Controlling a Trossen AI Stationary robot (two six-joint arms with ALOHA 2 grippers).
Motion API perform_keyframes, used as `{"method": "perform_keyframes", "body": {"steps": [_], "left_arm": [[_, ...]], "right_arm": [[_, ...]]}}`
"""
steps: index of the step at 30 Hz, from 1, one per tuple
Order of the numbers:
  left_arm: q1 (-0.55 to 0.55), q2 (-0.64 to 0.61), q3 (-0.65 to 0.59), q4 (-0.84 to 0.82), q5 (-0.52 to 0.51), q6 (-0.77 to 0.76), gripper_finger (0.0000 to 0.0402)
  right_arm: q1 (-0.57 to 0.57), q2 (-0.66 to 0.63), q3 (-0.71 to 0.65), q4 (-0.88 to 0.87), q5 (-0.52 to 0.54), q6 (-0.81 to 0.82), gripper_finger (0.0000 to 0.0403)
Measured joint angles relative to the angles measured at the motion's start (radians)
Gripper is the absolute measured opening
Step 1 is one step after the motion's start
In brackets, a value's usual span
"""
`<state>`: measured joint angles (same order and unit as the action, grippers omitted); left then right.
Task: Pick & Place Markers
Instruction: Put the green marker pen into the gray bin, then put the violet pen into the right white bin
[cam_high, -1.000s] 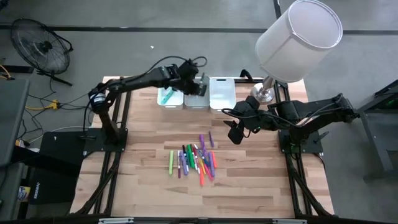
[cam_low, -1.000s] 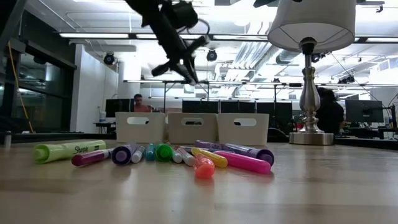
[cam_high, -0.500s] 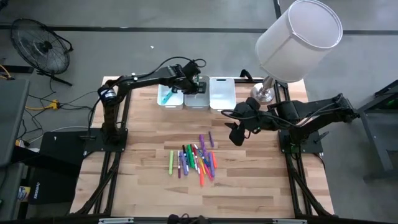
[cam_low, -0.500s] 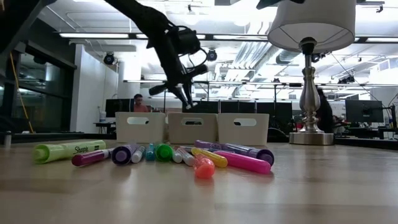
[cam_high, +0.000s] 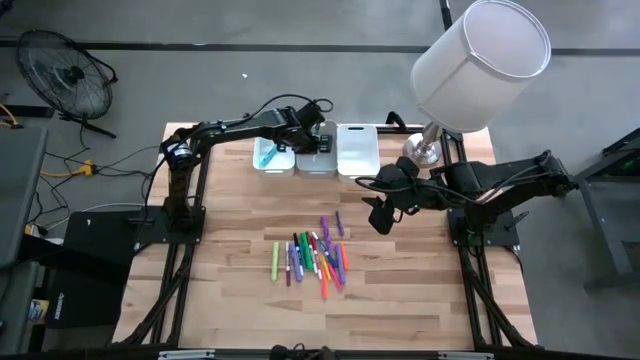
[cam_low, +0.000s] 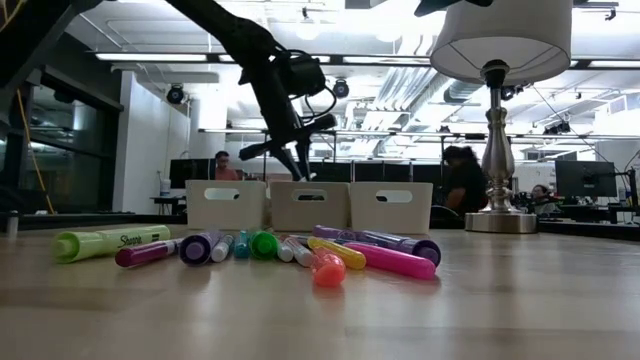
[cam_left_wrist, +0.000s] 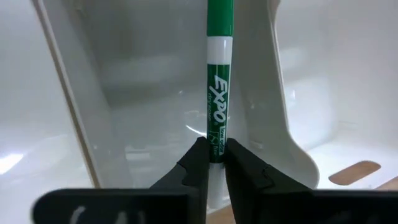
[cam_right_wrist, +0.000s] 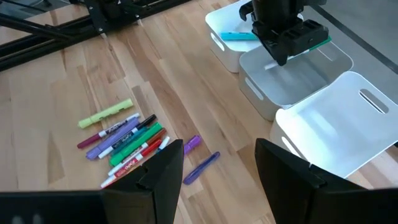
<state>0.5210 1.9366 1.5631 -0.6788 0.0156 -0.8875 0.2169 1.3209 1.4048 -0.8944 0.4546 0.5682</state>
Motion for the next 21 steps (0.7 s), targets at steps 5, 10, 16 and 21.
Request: {"method": "perform_keyframes", "body": {"steps": [5,10,16,21], "left_arm": [[0.000,0.000,0.000,0.000,0.001,0.000,0.0075],[0.000,0.000,0.000,0.006,0.026,0.020,0.0073],[-0.012,-0.031,0.018,0.005,0.022,0.105,0.0059],[-0.060,-0.095,0.052,0.000,-0.021,0.241,0.0034]], "right_arm": [[0.000,0.000,0.000,0.000,-0.001,0.000,0.0188],[0.000,0.000,0.000,0.000,-0.013,0.000,0.0188],[0.000,0.000,0.000,0.000,-0.013,0.000,0.0188],[0.000,0.000,0.000,0.000,-0.013,0.000,0.0188]]}}
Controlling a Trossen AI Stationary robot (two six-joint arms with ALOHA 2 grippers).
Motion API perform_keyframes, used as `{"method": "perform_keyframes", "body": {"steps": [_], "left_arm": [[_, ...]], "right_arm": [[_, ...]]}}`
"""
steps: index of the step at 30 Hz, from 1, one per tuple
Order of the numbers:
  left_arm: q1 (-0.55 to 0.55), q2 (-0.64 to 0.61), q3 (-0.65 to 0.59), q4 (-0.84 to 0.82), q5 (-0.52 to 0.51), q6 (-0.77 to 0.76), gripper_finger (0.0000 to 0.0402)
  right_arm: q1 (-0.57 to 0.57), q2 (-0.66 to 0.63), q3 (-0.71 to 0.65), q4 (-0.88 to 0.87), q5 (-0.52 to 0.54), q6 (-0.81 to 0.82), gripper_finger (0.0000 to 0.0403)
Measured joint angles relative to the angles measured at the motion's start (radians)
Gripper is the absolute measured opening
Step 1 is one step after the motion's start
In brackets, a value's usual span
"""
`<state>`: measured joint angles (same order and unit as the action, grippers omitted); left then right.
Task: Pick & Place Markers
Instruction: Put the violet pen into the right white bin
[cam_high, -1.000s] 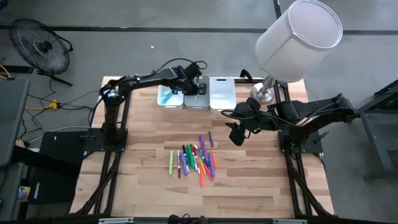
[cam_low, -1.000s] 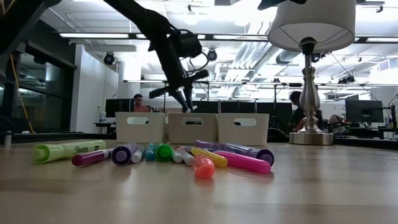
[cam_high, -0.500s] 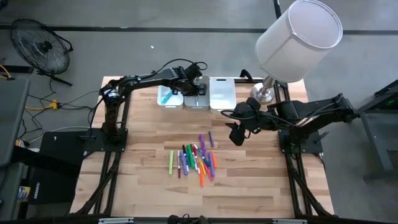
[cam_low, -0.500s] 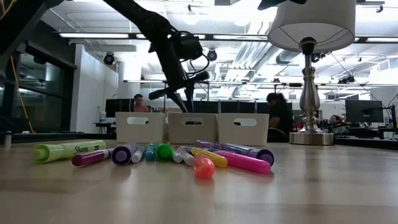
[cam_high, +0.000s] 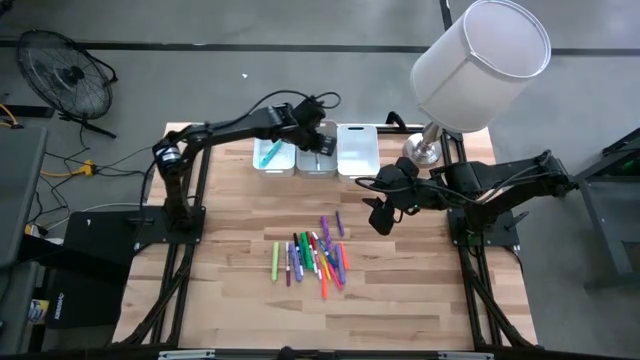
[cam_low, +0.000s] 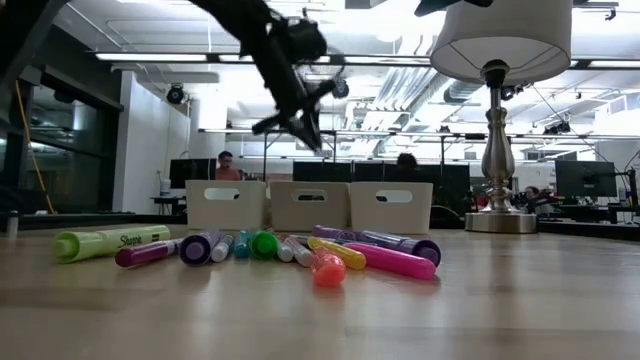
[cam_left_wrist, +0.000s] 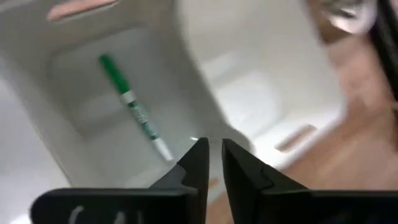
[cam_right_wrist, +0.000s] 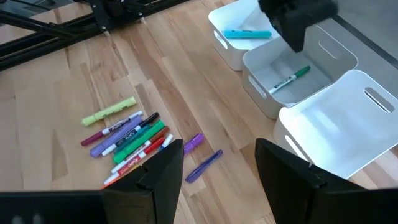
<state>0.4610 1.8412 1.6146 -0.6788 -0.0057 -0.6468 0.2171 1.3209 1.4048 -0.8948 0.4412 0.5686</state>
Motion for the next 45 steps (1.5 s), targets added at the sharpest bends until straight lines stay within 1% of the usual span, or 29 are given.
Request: {"method": "perform_keyframes", "body": {"steps": [3,5,8,12,16,20,22,25,27,29,31,32,33,35,38,41,42,44,45], "left_arm": [[-0.035,-0.043,0.003,0.001,-0.037,0.054,0.0013],[-0.058,-0.069,0.003,-0.006,-0.043,0.103,0.0003],[-0.101,-0.104,0.003,-0.006,-0.063,0.161,0.0004],[-0.151,-0.159,-0.034,-0.015,-0.094,0.177,0.0002],[-0.198,-0.218,-0.107,0.024,-0.106,0.187,0.0001],[-0.253,-0.291,-0.193,0.105,-0.136,0.187,0.0001],[-0.276,-0.333,-0.243,0.094,-0.157,0.171,0.0001],[-0.310,-0.373,-0.300,0.131,-0.197,0.146,0.0001],[-0.330,-0.412,-0.350,0.118,-0.215,0.145,0.0001],[-0.354,-0.441,-0.391,0.195,-0.217,0.145,0.0001],[-0.375,-0.487,-0.445,0.199,-0.216,0.150,0.0001],[-0.387,-0.504,-0.467,0.236,-0.217,0.154,0.0001],[-0.396,-0.522,-0.491,0.273,-0.218,0.158,0.0001],[-0.406,-0.565,-0.550,0.284,-0.220,0.167,0.0001],[-0.418,-0.632,-0.635,0.354,-0.221,0.173,0.0001],[-0.424,-0.700,-0.716,0.465,-0.161,0.205,0.0001],[-0.424,-0.726,-0.743,0.476,-0.139,0.220,0.0001],[-0.427,-0.761,-0.781,0.556,-0.096,0.254,0.0001],[-0.431,-0.783,-0.801,0.570,-0.075,0.269,0.0001]], "right_arm": [[0.000,0.000,0.000,0.000,-0.003,0.000,0.0188],[0.000,0.000,0.000,0.000,-0.003,0.001,0.0188],[0.000,0.000,0.000,0.000,-0.003,0.009,0.0188],[0.000,0.000,0.000,0.000,-0.004,0.026,0.0188],[0.000,0.000,0.000,0.000,-0.011,0.037,0.0188],[0.000,0.000,0.000,0.000,-0.011,0.037,0.0188],[0.000,0.000,0.000,0.000,-0.011,0.037,0.0188],[0.000,0.000,0.000,0.000,-0.020,0.029,0.0188],[0.000,0.000,0.000,0.001,-0.029,0.017,0.0188],[0.000,0.000,0.000,0.002,-0.029,0.010,0.0188],[0.000,0.000,0.000,0.006,-0.028,0.015,0.0188],[0.000,0.000,0.000,0.011,-0.025,0.023,0.0188],[-0.001,0.000,0.000,0.014,-0.021,0.034,0.0188],[-0.009,0.000,0.000,0.032,-0.018,0.061,0.0188],[-0.023,0.001,0.000,0.053,-0.019,0.125,0.0188],[-0.044,0.012,0.000,0.092,-0.020,0.170,0.0188],[-0.053,0.023,0.000,0.111,-0.027,0.174,0.0188],[-0.068,0.040,0.000,0.175,-0.039,0.175,0.0188],[-0.072,0.057,0.000,0.201,-0.050,0.175,0.0188]]}}
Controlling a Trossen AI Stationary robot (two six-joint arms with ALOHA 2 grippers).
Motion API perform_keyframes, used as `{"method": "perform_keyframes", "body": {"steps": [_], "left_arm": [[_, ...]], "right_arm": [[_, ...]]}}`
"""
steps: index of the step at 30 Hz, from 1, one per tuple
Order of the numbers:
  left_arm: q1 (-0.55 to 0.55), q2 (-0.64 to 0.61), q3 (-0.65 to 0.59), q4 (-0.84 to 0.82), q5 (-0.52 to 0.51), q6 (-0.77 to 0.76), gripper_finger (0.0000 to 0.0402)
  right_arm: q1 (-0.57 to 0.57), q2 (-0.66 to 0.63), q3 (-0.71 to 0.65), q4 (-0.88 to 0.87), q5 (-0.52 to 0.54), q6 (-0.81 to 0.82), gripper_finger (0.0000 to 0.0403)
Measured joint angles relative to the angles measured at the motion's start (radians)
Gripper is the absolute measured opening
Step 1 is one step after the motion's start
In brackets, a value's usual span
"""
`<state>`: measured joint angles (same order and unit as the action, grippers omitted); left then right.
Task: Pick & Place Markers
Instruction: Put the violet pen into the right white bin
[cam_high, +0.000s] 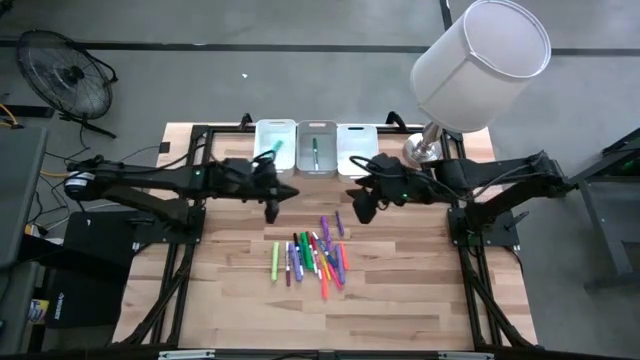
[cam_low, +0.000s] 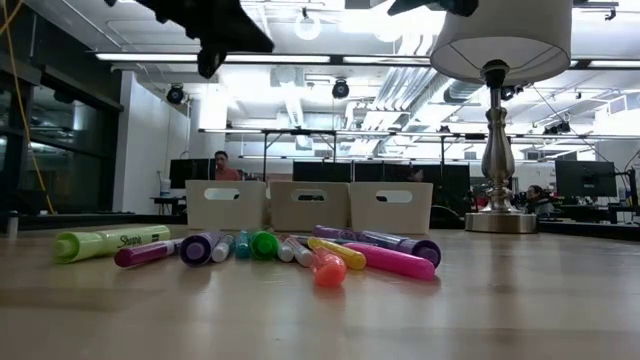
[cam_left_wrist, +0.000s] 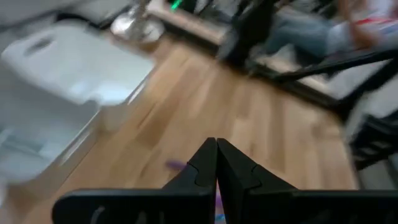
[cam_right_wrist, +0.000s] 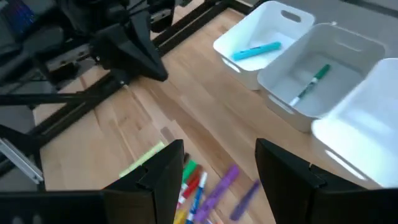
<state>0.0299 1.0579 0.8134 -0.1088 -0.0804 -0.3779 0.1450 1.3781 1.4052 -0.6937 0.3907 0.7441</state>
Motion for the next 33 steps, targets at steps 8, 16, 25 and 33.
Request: {"method": "perform_keyframes", "body": {"steps": [8,16,25,33], "left_arm": [[-0.055,-0.090,-0.039,0.000,0.088,0.072,0.0001],[-0.185,-0.166,-0.039,-0.036,-0.006,0.115,0.0001],[-0.262,-0.240,-0.068,-0.123,-0.066,0.141,0.0001],[-0.260,-0.414,-0.241,-0.055,-0.060,0.084,0.0001]], "right_arm": [[-0.024,0.196,0.139,0.000,-0.011,0.039,0.0188],[-0.073,0.414,0.452,-0.311,0.032,0.134,0.0188],[-0.117,0.509,0.538,-0.456,0.001,0.270,0.0188],[-0.140,0.509,0.460,-0.489,-0.029,0.330,0.0188]]}}
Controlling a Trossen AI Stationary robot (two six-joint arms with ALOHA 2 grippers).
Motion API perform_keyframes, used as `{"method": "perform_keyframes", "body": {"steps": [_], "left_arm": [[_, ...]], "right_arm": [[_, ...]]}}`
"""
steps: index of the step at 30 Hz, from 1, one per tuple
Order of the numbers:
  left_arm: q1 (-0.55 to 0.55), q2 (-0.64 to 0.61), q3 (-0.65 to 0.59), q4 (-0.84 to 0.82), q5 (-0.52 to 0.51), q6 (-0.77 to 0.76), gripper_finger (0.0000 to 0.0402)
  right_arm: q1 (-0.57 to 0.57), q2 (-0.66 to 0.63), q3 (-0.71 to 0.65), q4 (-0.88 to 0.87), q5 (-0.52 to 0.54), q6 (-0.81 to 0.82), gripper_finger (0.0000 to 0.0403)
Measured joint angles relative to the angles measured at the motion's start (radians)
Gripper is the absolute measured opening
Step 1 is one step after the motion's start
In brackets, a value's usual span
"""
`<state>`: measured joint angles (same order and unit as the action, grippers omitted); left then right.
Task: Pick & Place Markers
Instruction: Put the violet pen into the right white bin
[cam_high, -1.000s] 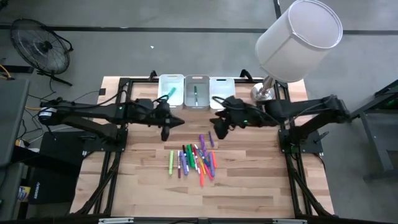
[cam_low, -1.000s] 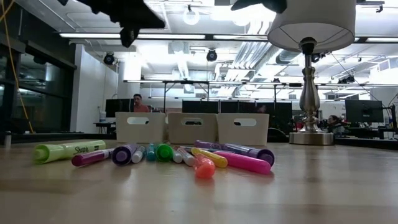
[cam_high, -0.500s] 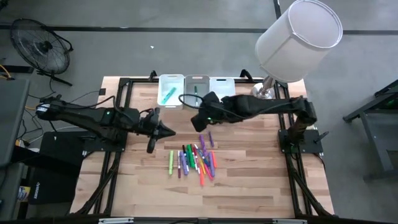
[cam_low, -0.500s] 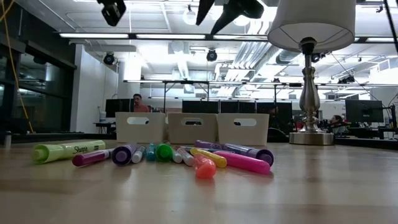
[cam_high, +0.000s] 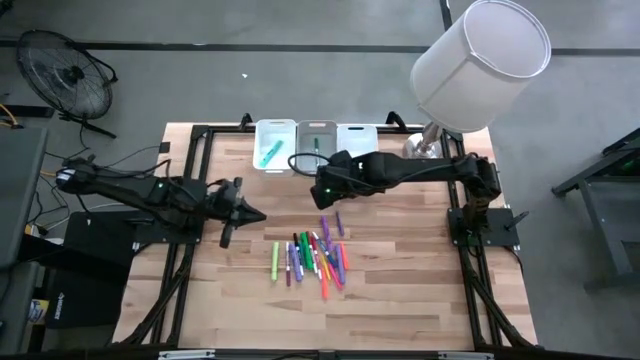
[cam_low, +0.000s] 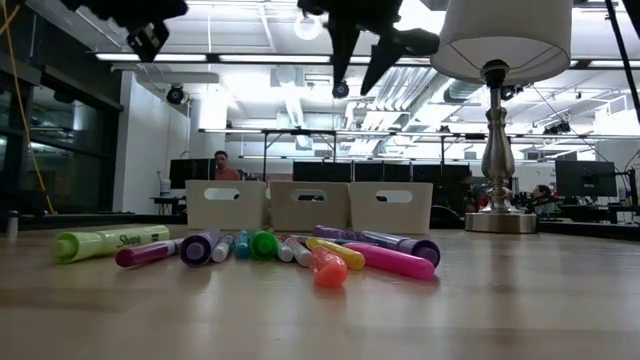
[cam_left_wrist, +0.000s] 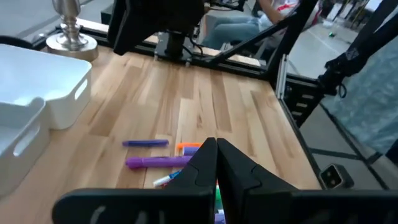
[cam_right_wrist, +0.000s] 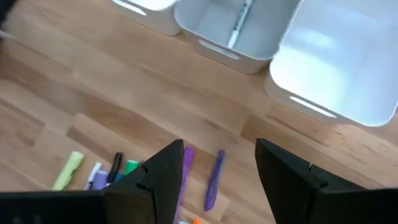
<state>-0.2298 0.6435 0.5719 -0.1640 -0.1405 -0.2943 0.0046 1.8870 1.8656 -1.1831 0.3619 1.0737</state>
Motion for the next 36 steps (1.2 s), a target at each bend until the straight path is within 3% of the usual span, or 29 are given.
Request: {"method": "perform_keyframes", "body": {"steps": [10,20,30,36], "left_arm": [[0.000,-0.198,-0.099,-0.005,0.017,-0.025,0.0001],[0.000,-0.235,-0.112,-0.042,0.033,-0.032,0.0001],[0.000,-0.236,-0.112,-0.049,0.038,-0.033,0.0001],[0.000,-0.235,-0.111,-0.049,0.039,-0.033,0.0001]], "right_arm": [[-0.063,0.000,-0.231,0.175,-0.161,0.073,0.0188],[-0.034,0.000,-0.384,0.326,-0.255,0.141,0.0188],[0.042,0.075,-0.337,0.438,-0.261,0.159,0.0188],[0.048,0.234,-0.090,0.161,-0.229,0.116,0.0188]]}}
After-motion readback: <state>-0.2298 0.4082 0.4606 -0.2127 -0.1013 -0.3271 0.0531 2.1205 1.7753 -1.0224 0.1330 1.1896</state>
